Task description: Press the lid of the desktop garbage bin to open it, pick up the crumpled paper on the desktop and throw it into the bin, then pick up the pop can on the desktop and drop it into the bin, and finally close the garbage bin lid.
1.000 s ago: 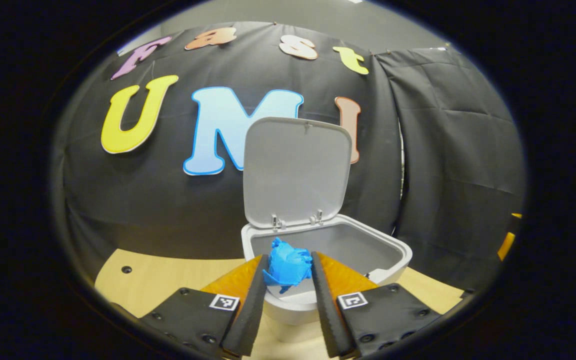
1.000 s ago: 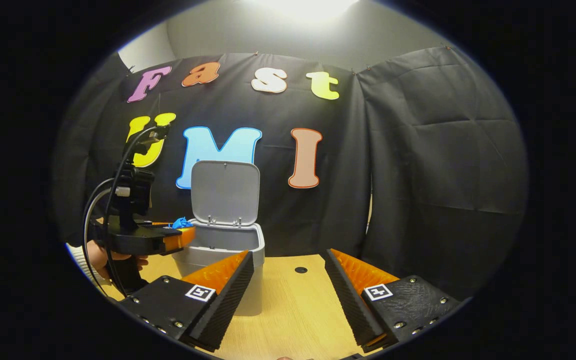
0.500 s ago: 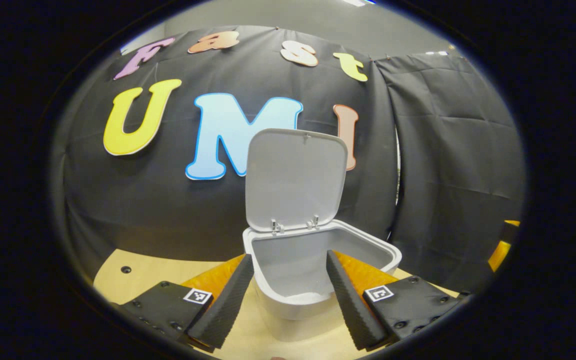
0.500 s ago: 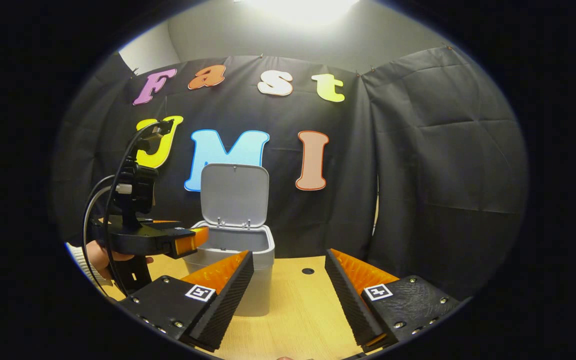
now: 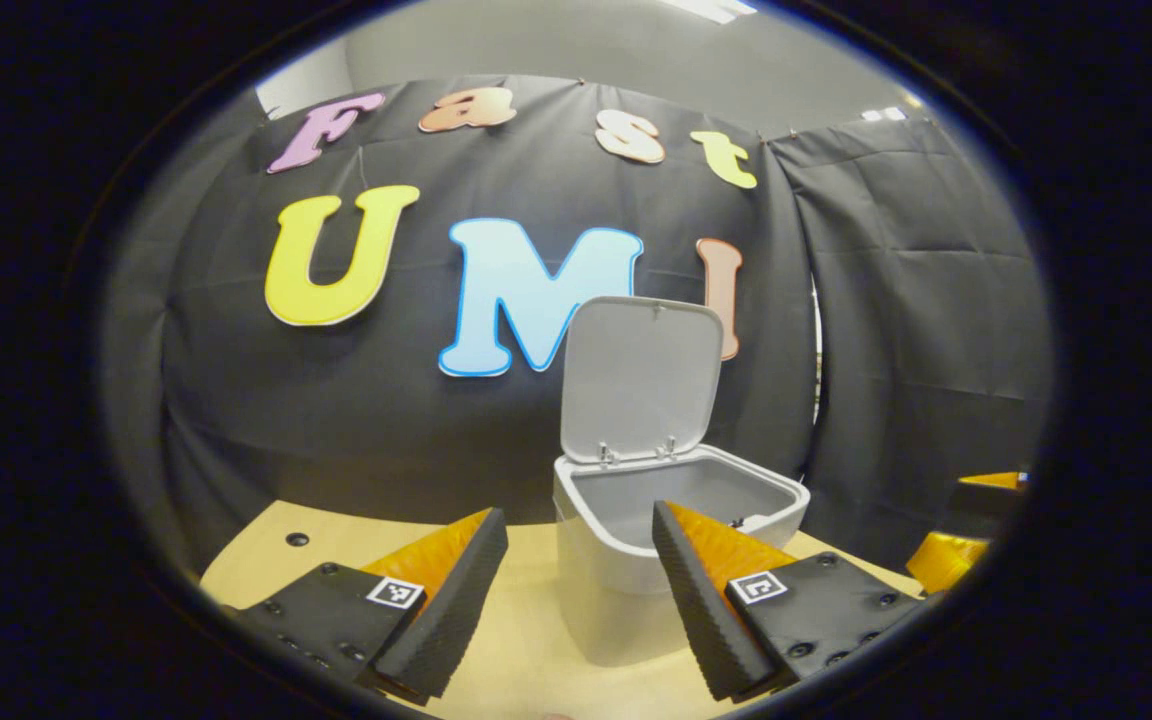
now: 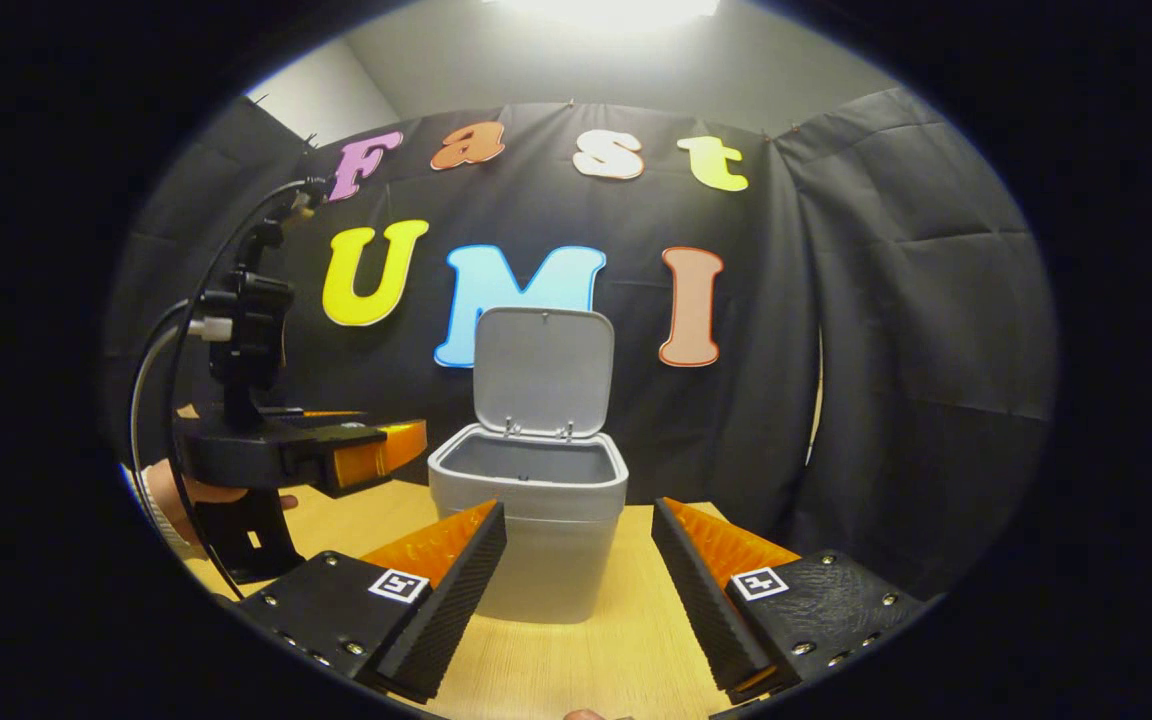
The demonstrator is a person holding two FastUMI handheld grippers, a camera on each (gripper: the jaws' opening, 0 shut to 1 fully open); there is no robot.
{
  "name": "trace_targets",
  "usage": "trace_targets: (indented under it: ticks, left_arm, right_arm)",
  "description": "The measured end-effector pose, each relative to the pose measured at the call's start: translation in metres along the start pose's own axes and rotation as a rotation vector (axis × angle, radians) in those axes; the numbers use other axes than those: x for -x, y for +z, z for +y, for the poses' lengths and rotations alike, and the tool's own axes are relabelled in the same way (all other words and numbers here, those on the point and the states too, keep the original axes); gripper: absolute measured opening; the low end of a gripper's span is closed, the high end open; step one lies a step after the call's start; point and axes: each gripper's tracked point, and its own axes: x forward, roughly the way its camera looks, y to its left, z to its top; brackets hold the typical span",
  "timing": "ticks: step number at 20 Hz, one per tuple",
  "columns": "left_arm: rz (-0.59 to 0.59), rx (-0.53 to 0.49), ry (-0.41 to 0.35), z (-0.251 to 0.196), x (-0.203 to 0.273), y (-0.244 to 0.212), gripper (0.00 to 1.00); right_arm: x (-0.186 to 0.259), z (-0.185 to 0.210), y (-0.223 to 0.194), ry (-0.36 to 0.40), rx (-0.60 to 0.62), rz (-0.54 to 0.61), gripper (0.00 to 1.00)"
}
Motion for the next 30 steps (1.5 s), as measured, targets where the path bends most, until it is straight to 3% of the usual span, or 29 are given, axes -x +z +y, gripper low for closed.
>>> trace_targets:
  ticks: [9,17,26,30]
  left_arm:
    - [-0.034,-0.044,0.097,0.041,0.076,0.004,0.96]
    - [-0.027,-0.016,0.158,0.071,0.119,-0.002,0.95]
    - [-0.002,0.029,0.185,0.091,0.136,-0.014,0.96]
    - [-0.003,0.028,0.199,0.099,0.141,-0.015,0.96]
  right_arm:
    - [0.007,0.084,-0.057,0.243,-0.002,0.166,0.95]
    - [0.018,0.136,-0.109,0.382,-0.009,0.334,0.95]
    - [0.018,0.172,-0.154,0.466,0.022,0.488,0.95]
    - [0.017,0.176,-0.180,0.467,0.032,0.573,0.95]
